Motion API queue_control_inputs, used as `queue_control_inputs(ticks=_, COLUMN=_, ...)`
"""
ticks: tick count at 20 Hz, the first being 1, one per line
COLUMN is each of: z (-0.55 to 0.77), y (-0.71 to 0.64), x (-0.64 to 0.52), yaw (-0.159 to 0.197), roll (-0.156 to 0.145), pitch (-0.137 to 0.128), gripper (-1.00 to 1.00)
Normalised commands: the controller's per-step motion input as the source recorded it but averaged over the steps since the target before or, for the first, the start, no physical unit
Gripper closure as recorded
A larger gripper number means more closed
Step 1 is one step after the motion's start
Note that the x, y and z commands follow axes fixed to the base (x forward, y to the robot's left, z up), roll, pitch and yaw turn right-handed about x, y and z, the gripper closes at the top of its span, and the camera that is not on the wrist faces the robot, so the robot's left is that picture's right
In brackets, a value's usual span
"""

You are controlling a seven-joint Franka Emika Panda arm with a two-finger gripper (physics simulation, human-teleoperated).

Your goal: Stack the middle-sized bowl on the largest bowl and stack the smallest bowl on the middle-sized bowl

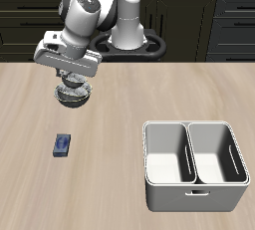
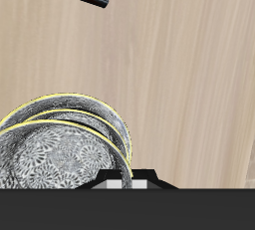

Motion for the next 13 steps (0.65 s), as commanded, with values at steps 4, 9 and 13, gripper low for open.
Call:
queue_control_inputs(ticks=4, z=-0.23, y=0.02, x=-0.07, yaw=0.027, roll=-0.074, pitch=0.037, gripper=-1.0)
queue_control_inputs(ticks=9, z=0.08, y=0.05, x=-0.04, yaw=-0.011, roll=-0.001, pitch=-0.007, gripper=-1.0)
queue_control_inputs(ticks=13, z=0.25, y=0.19, x=-0.11, yaw=-0.005, roll=0.037, pitch=-0.039, gripper=-1.0)
